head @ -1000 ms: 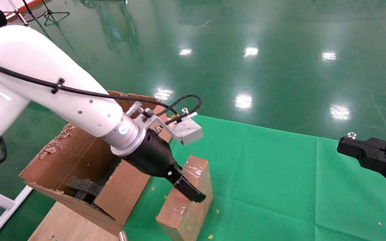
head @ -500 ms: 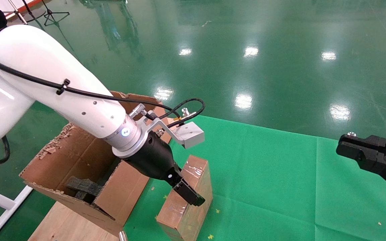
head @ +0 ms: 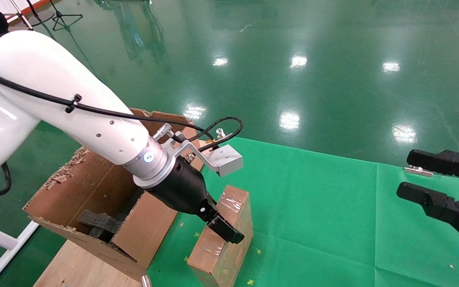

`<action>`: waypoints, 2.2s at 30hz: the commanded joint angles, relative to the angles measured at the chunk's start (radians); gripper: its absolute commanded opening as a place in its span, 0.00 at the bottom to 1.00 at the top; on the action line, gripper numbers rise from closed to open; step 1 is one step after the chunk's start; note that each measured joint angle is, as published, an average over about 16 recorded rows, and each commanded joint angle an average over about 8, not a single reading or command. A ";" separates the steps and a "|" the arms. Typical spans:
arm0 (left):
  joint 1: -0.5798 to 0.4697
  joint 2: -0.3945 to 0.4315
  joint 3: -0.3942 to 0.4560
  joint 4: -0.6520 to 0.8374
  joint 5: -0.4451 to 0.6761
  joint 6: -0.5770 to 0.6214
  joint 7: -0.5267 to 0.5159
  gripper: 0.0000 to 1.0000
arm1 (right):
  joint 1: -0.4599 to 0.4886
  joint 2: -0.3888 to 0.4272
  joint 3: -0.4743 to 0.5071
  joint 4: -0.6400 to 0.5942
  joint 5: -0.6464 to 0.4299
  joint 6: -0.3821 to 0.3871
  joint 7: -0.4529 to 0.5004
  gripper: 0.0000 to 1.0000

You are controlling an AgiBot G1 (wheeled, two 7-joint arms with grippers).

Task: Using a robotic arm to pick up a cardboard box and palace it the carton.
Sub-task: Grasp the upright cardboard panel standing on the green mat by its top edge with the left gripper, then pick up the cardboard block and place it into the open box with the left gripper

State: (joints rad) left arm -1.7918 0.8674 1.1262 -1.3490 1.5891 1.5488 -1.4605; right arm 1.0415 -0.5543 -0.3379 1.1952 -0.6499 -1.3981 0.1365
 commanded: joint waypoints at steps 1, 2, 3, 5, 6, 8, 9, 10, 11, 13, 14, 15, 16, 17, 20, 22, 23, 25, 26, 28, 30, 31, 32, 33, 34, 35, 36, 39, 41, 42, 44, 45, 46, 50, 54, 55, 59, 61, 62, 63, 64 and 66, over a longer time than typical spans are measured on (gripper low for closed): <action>0.001 0.000 -0.001 0.000 0.000 0.000 0.000 0.00 | 0.000 0.000 0.000 0.000 0.000 0.000 0.000 1.00; 0.001 -0.001 -0.001 0.000 0.000 0.000 -0.001 0.00 | 0.000 0.000 0.000 0.000 0.000 0.000 0.000 1.00; 0.001 -0.001 -0.001 0.000 -0.001 0.000 -0.001 0.00 | 0.000 0.000 0.000 0.000 0.000 0.000 0.000 1.00; 0.001 -0.001 -0.002 0.001 -0.001 -0.001 -0.001 0.00 | 0.000 0.000 0.000 0.000 0.000 0.000 0.000 1.00; 0.001 0.000 -0.002 0.002 -0.001 -0.002 0.000 0.00 | 0.000 0.000 0.000 0.000 0.000 0.000 0.000 1.00; 0.001 0.001 -0.002 0.007 -0.002 -0.003 0.002 0.00 | 0.000 0.000 0.000 0.000 0.000 0.000 0.000 1.00; 0.001 0.001 -0.001 0.010 -0.004 -0.004 0.006 0.00 | 0.000 0.000 0.000 0.000 0.000 0.000 0.000 1.00; 0.000 0.000 -0.001 0.014 -0.006 -0.004 0.010 0.00 | 0.000 0.000 0.000 0.000 0.000 0.000 0.000 1.00; -0.001 -0.002 -0.002 0.018 -0.009 -0.004 0.016 0.00 | 0.000 0.000 0.000 0.000 0.000 0.000 0.000 1.00; -0.006 -0.011 -0.004 0.028 -0.018 -0.006 0.033 0.00 | 0.000 0.000 0.000 0.000 0.000 0.000 0.000 1.00; -0.011 -0.019 -0.007 0.033 -0.023 -0.006 0.044 0.00 | 0.000 0.000 0.000 0.000 0.000 0.000 0.000 1.00; -0.017 -0.028 -0.011 0.039 -0.029 -0.007 0.057 0.00 | 0.000 0.000 0.000 0.000 0.000 0.000 0.000 1.00; -0.024 -0.039 -0.016 0.045 -0.036 -0.007 0.071 0.00 | 0.000 0.000 0.000 0.000 0.000 0.000 0.000 1.00; -0.034 -0.053 -0.024 0.054 -0.044 -0.008 0.086 0.00 | 0.000 0.000 0.000 0.000 0.000 0.000 0.000 1.00; -0.076 -0.097 -0.056 0.087 -0.065 -0.014 0.139 0.00 | 0.000 0.000 0.000 0.000 0.000 0.000 0.000 1.00; -0.116 -0.127 -0.082 0.117 -0.072 -0.018 0.181 0.00 | 0.000 0.000 0.000 0.000 0.000 0.000 0.000 1.00; -0.139 -0.143 -0.096 0.135 -0.074 -0.021 0.203 0.00 | 0.000 0.000 0.000 0.000 0.000 0.000 0.000 1.00; -0.188 -0.171 -0.123 0.173 -0.070 -0.029 0.245 0.00 | 0.000 0.000 0.000 0.000 0.000 0.000 0.000 1.00; -0.214 -0.186 -0.135 0.195 -0.065 -0.033 0.265 0.00 | 0.000 0.000 0.000 0.000 0.000 0.000 0.000 1.00; -0.265 -0.213 -0.157 0.237 -0.047 -0.041 0.301 0.00 | 0.000 0.000 0.000 0.000 0.000 0.000 0.000 1.00; -0.312 -0.238 -0.172 0.278 -0.020 -0.047 0.333 0.00 | 0.000 0.000 0.000 0.000 0.000 0.000 0.000 1.00; -0.335 -0.252 -0.176 0.296 -0.001 -0.049 0.350 0.00 | 0.000 0.000 0.000 0.000 0.000 0.000 0.000 1.00; -0.355 -0.264 -0.177 0.313 0.021 -0.050 0.366 0.00 | 0.000 0.000 0.000 0.000 0.000 0.000 0.000 1.00; -0.372 -0.276 -0.176 0.329 0.046 -0.050 0.385 0.00 | 0.000 0.000 0.000 0.000 0.000 0.000 0.000 1.00; -0.386 -0.286 -0.172 0.343 0.072 -0.049 0.404 0.00 | 0.000 0.000 0.000 0.000 0.000 0.000 0.000 1.00; -0.396 -0.296 -0.168 0.358 0.095 -0.049 0.425 0.00 | 0.000 0.000 0.000 0.000 0.000 0.000 0.000 1.00; -0.401 -0.306 -0.162 0.375 0.116 -0.050 0.448 0.00 | 0.000 0.000 0.000 0.000 0.000 0.000 0.000 1.00; -0.385 -0.329 -0.141 0.437 0.161 -0.062 0.518 0.00 | 0.000 0.000 0.000 0.000 0.000 0.000 0.000 1.00; -0.353 -0.338 -0.129 0.494 0.168 -0.080 0.564 0.00 | 0.000 0.000 0.000 0.000 0.000 0.000 0.000 1.00; -0.333 -0.341 -0.124 0.526 0.167 -0.092 0.586 0.00 | 0.000 0.000 0.000 0.000 0.000 0.000 0.000 1.00; -0.291 -0.344 -0.115 0.592 0.164 -0.120 0.624 0.00 | 0.000 0.000 0.000 0.000 0.000 0.000 0.000 1.00; -0.270 -0.342 -0.113 0.628 0.159 -0.136 0.641 0.00 | 0.000 0.000 0.000 0.000 0.000 0.000 0.000 1.00; -0.249 -0.340 -0.110 0.662 0.155 -0.152 0.657 0.00 | 0.000 0.000 0.000 0.000 0.000 0.000 0.000 1.00; -0.181 -0.322 -0.106 0.802 0.138 -0.219 0.714 0.00 | 0.000 0.000 0.000 0.000 0.000 0.000 0.000 1.00; -0.145 -0.295 -0.104 0.921 0.135 -0.280 0.773 0.00 | 0.000 0.000 0.000 0.000 0.000 0.000 0.000 1.00; -0.140 -0.288 -0.104 0.946 0.135 -0.293 0.788 0.00 | 0.000 0.000 0.000 0.000 0.000 0.000 0.000 1.00; -0.127 -0.257 -0.104 1.031 0.136 -0.340 0.849 0.00 | 0.000 0.000 0.000 0.000 0.000 0.000 0.000 1.00; -0.122 -0.241 -0.105 1.069 0.134 -0.361 0.877 0.00 | 0.000 0.000 0.000 0.000 0.000 0.000 0.000 1.00; -0.120 -0.232 -0.106 1.086 0.133 -0.370 0.890 0.00 | 0.000 0.000 0.000 0.000 0.000 0.000 0.000 1.00; -0.119 -0.224 -0.106 1.103 0.133 -0.380 0.902 0.00 | 0.000 0.000 0.000 0.000 0.000 0.000 0.000 1.00; -0.117 -0.215 -0.106 1.119 0.133 -0.389 0.912 0.00 | 0.000 0.000 0.000 0.000 0.000 0.000 0.000 1.00; -0.113 -0.198 -0.105 1.152 0.134 -0.405 0.929 0.00 | 0.000 0.000 0.000 0.000 0.000 0.000 0.000 1.00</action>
State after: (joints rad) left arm -1.9036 0.6690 1.0227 -0.2001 1.7262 1.1453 -0.5418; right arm 1.0415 -0.5543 -0.3379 1.1951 -0.6500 -1.3981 0.1365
